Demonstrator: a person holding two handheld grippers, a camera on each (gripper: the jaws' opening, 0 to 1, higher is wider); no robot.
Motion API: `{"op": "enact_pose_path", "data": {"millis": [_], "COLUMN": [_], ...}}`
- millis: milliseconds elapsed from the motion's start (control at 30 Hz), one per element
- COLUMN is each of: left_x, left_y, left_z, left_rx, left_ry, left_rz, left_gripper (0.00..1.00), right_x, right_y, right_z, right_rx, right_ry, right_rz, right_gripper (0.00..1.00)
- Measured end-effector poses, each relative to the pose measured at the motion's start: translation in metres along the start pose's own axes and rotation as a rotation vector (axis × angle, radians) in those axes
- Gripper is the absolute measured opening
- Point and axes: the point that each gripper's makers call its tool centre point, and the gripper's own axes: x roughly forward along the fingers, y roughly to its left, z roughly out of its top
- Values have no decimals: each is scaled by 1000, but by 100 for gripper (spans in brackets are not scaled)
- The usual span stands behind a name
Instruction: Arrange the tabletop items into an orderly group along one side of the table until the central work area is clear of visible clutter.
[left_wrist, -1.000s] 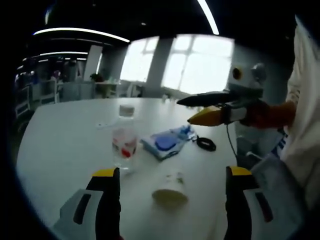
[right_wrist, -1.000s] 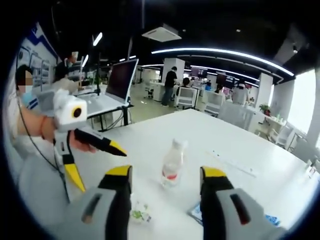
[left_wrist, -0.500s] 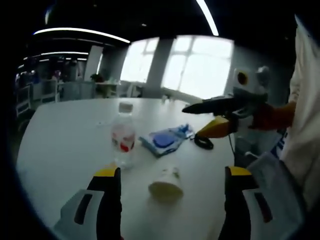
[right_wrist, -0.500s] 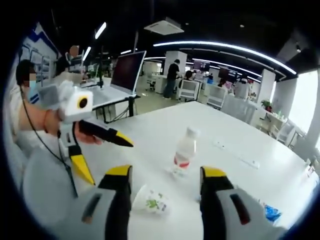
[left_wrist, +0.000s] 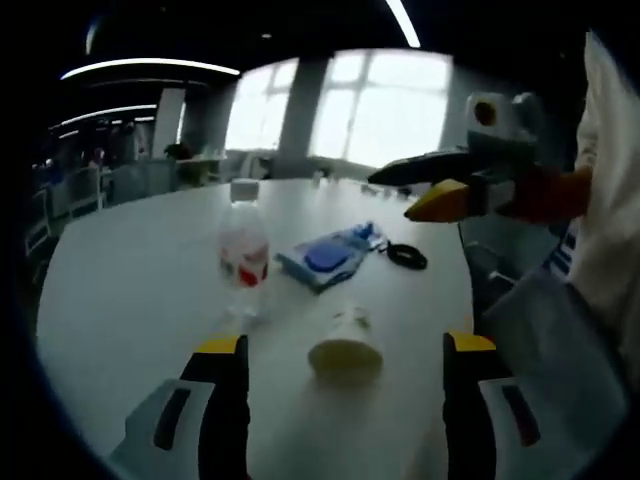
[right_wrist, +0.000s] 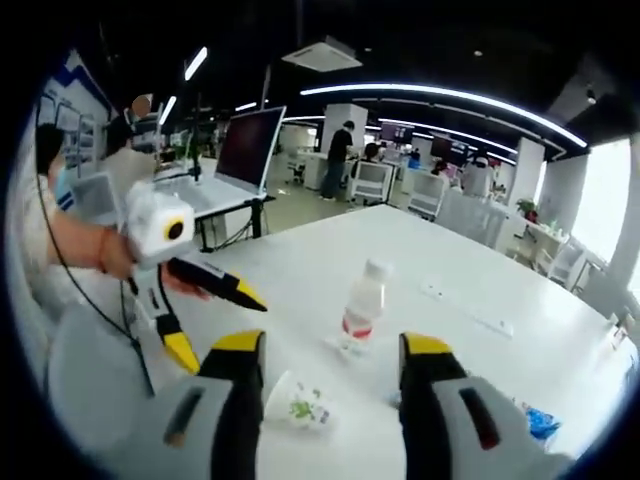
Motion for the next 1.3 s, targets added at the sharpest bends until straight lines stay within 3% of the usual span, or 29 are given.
{"op": "enact_pose_path", "data": {"millis": [267, 433, 833, 1300], "left_x": [18, 28, 45, 64], "left_y": [11, 17, 24, 24], "left_z": [-11, -15, -31, -44], "left_rx": [97, 123, 171, 246], "left_ry": [94, 119, 164, 187], "left_rz": [-38, -48, -75, -99], "left_gripper": [68, 62, 53, 33], "right_x": [-2, -4, -8, -12], "right_y": [-6, -9, -17, -19], "right_z": [1, -3, -8, -19], "right_rx": [-1, 10, 20, 30], "right_ry": [2, 8, 19, 46], "right_rz": [-13, -21, -41, -51], "right_gripper": [51, 51, 50, 49]}}
